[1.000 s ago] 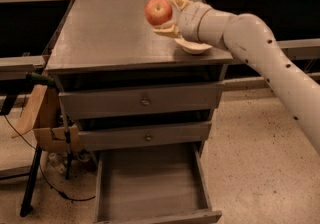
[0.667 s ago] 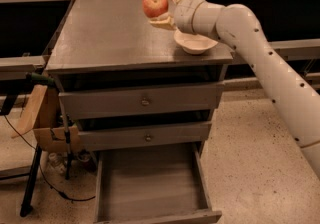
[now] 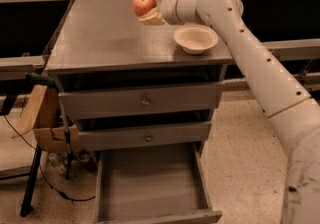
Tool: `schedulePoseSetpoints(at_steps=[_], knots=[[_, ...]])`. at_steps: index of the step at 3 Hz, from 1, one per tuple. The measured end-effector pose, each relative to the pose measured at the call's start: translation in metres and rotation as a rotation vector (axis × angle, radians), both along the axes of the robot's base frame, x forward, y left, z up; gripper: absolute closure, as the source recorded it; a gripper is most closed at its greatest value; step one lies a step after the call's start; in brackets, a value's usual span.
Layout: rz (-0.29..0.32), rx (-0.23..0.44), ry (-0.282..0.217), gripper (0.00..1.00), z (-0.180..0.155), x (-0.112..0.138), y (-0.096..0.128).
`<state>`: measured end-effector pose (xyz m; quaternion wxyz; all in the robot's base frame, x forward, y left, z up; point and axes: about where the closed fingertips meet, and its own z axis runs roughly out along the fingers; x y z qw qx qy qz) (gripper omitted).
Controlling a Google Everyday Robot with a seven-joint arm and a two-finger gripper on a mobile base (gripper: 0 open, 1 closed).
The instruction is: Pick apple from bottom drawer and place on counter
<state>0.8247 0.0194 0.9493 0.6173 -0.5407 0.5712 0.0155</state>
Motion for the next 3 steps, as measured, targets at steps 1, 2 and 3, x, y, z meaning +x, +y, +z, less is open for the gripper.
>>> schedulePoseSetpoints(at_steps=[1, 2, 3], knots=[[0.047, -0.101, 0.101, 0.11, -0.025, 0.004, 0.023], [0.199, -0.181, 0.25, 0.0, -0.083, 0.011, 0.069], [0.206, -0.176, 0.247, 0.0, -0.081, 0.01, 0.07]])
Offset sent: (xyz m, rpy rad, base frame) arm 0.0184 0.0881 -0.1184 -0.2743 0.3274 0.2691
